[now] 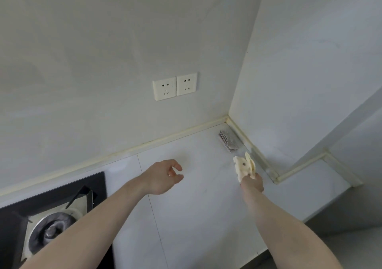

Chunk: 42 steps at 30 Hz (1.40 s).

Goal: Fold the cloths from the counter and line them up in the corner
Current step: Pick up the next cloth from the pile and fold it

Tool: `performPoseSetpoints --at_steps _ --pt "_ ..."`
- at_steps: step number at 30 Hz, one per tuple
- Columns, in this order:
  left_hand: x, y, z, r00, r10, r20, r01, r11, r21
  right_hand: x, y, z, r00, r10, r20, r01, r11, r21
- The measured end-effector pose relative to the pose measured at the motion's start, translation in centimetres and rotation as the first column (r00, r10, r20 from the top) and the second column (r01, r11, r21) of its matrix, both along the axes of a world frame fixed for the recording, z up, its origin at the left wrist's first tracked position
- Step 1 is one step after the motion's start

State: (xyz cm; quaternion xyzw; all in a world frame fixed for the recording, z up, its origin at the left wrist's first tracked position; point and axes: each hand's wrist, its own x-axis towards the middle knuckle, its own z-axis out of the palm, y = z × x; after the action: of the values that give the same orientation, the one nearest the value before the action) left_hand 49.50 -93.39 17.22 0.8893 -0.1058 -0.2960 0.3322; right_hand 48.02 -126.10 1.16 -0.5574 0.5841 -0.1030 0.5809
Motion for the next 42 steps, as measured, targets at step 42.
performPoseSetpoints --at_steps 42 --pt "3.2 -1.7 -2.1 0.992 -0.027 -0.125 0.043 0.991 0.125 7.5 -1.3 -2.6 0.259 0.531 -0.807 -0.966 0.135 -0.22"
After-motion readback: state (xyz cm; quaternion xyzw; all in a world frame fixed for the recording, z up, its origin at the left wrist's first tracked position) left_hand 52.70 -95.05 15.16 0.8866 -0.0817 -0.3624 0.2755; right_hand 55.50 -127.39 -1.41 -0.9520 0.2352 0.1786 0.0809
